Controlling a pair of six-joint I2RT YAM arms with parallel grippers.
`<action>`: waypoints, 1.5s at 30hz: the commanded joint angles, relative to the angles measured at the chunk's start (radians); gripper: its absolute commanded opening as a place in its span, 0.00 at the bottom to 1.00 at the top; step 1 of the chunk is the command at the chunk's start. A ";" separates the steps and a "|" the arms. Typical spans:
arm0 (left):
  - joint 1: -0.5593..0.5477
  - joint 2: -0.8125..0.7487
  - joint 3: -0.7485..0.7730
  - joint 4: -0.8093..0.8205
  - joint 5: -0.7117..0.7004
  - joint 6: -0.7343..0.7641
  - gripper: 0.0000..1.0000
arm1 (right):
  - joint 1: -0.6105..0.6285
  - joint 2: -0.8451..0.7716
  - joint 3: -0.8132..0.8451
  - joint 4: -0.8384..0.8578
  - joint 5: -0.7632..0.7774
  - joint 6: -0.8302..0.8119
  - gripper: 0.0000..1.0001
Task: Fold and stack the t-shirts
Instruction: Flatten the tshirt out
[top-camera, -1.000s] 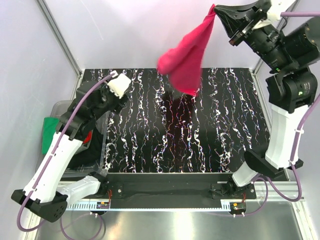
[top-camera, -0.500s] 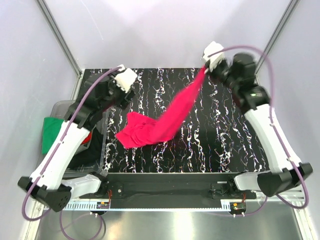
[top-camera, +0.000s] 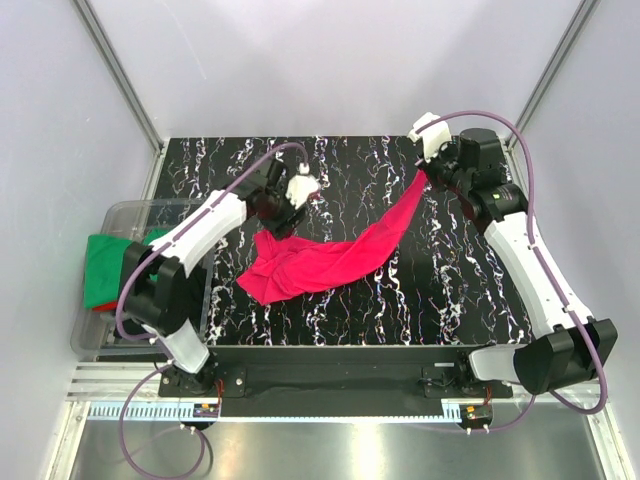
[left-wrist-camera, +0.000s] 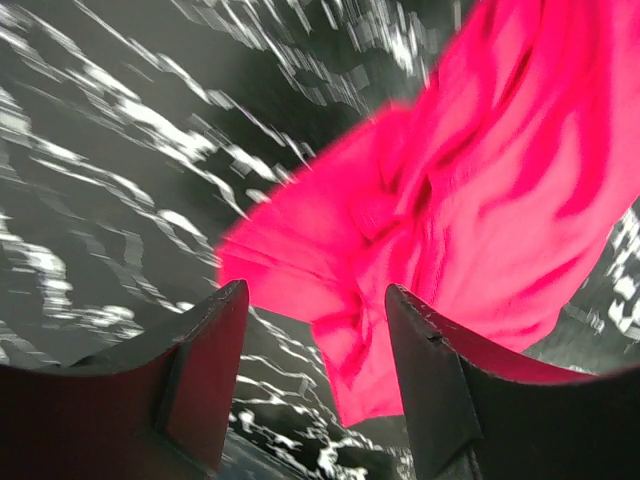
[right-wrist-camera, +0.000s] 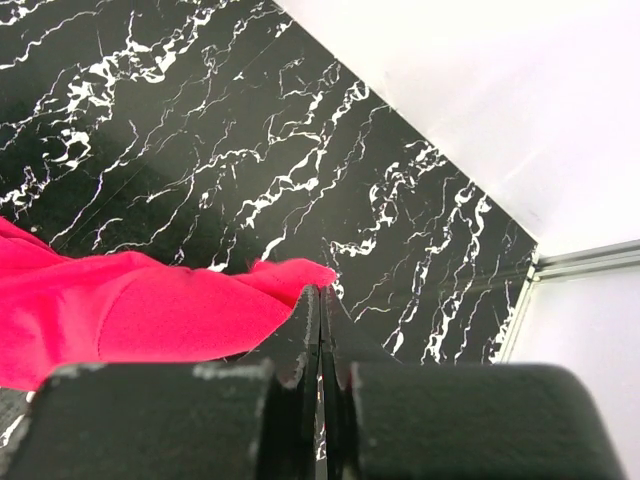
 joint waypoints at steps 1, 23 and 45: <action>0.002 0.008 -0.055 -0.023 0.015 0.062 0.62 | 0.003 -0.041 0.017 0.042 0.018 0.007 0.00; 0.075 0.361 0.110 -0.049 -0.036 0.005 0.61 | -0.004 -0.045 -0.023 0.020 -0.009 0.040 0.00; 0.082 0.051 0.277 -0.122 0.003 0.046 0.00 | -0.071 -0.076 0.113 0.080 0.076 0.083 0.00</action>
